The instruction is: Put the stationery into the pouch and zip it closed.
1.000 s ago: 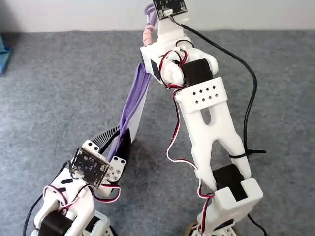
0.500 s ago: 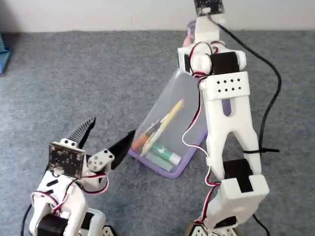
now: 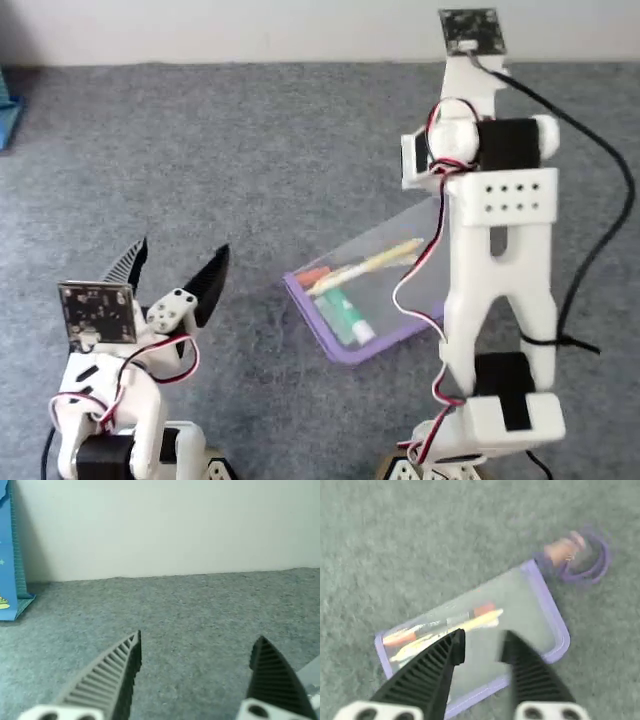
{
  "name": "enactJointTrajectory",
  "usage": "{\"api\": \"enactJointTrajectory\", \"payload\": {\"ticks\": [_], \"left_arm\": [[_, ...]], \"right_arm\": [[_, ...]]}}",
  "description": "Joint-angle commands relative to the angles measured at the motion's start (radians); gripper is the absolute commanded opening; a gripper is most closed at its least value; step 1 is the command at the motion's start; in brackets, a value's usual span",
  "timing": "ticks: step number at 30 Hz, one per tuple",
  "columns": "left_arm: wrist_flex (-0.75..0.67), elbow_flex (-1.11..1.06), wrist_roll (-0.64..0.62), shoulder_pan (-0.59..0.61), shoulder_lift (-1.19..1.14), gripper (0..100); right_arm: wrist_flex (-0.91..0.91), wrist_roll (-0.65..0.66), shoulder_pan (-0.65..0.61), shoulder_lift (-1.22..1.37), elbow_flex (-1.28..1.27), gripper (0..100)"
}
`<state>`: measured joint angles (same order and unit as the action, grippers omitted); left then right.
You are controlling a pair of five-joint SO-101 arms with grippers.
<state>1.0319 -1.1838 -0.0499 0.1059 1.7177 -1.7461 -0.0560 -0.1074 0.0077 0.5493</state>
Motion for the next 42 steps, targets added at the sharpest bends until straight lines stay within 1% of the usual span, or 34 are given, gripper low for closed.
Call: {"api": "enactJointTrajectory", "payload": {"ticks": [1,4,6,9,12,15,20,24,27,29,33,35,39,42], "left_arm": [[0.025,0.007,-0.032,0.037,-0.005,33],[0.100,0.036,-0.054,0.040,-0.005,25],[0.144,0.047,-0.061,0.037,-0.005,16],[0.167,0.041,-0.055,0.041,-0.005,1],[0.167,0.005,-0.054,0.037,-0.005,2],[0.163,-0.025,-0.054,0.035,-0.005,3],[0.198,-0.035,-0.058,0.035,-0.005,3],[0.216,-0.056,-0.055,0.035,-0.005,11],[0.210,-0.091,-0.054,0.034,-0.005,16],[0.209,-0.122,-0.054,0.025,-0.005,18],[0.209,-0.200,-0.052,-0.029,-0.005,18],[0.209,-0.231,-0.052,-0.049,-0.005,16],[0.207,-0.278,-0.035,-0.064,-0.005,8],[0.193,-0.320,-0.003,-0.055,-0.005,1]], "right_arm": [[-0.050,-0.052,0.039,-0.119,-0.012,3.8],[-0.048,-0.068,0.053,-0.220,-0.115,0.6],[-0.048,-0.068,0.056,-0.294,-0.236,0.9],[-0.045,-0.074,0.061,-0.417,-0.440,0.8],[-0.005,-0.075,0.062,-0.558,-0.660,0.8],[0.077,-0.075,0.059,-0.753,-0.873,0.8],[0.303,-0.068,0.061,-1.136,-1.183,0.8],[0.384,-0.071,0.061,-1.353,-1.413,0.8],[0.395,-0.072,0.062,-1.463,-1.551,0.8],[0.397,-0.072,0.058,-1.531,-1.622,0.8],[0.426,-0.066,0.061,-1.646,-1.748,0.8],[0.430,-0.064,0.054,-1.701,-1.814,0.9],[0.421,-0.066,0.028,-1.824,-1.918,0.9],[0.421,-0.066,0.015,-1.824,-1.939,0.9]]}}
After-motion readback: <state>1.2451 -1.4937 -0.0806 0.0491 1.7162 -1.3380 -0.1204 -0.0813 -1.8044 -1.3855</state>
